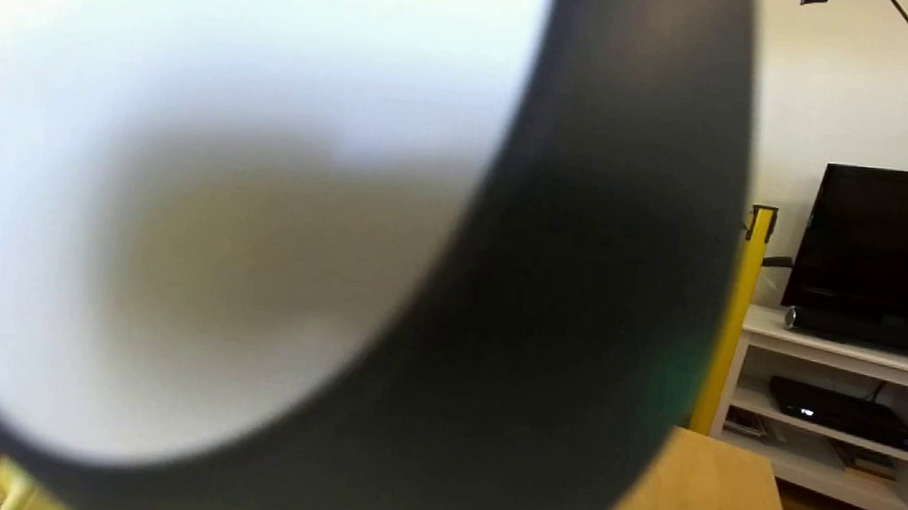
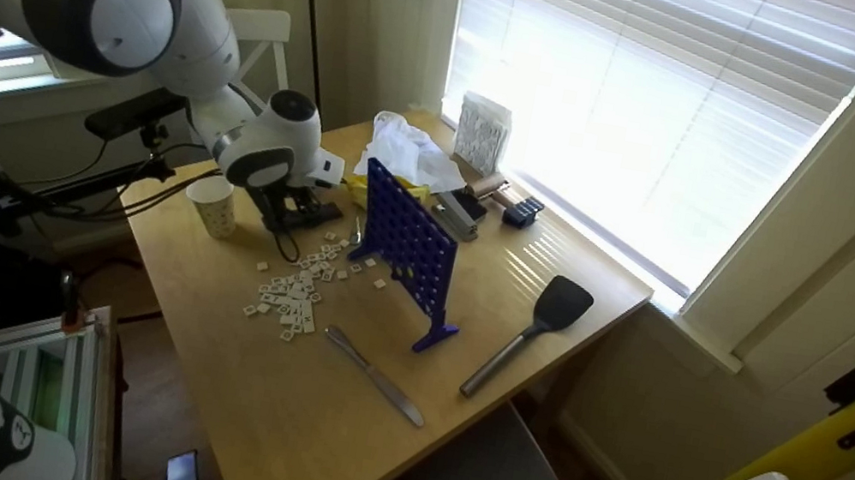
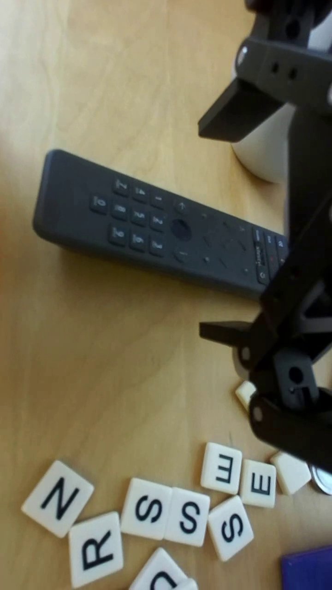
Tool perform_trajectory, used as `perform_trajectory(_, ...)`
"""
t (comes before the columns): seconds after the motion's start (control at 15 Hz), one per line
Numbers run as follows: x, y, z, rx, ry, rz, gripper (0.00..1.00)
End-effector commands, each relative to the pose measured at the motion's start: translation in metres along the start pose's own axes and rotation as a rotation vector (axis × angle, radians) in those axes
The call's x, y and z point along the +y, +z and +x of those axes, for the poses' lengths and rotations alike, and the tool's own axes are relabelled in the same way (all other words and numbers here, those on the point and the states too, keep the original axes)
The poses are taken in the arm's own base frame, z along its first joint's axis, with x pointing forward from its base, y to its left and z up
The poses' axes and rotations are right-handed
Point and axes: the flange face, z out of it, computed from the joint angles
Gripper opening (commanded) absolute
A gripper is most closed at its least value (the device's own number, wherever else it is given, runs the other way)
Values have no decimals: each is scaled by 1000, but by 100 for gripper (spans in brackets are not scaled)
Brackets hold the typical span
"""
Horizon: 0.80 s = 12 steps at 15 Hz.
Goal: Move the black remote control to the right.
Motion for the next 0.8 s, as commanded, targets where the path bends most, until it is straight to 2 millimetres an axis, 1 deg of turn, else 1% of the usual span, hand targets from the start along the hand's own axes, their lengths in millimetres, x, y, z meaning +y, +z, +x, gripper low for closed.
perform_trajectory(0.0,-7,7,3,-1,26,-47,100)
perform_trajectory(0.4,-12,14,3,3,61,-108,100)
perform_trajectory(0.73,-16,15,6,-7,62,-109,100)
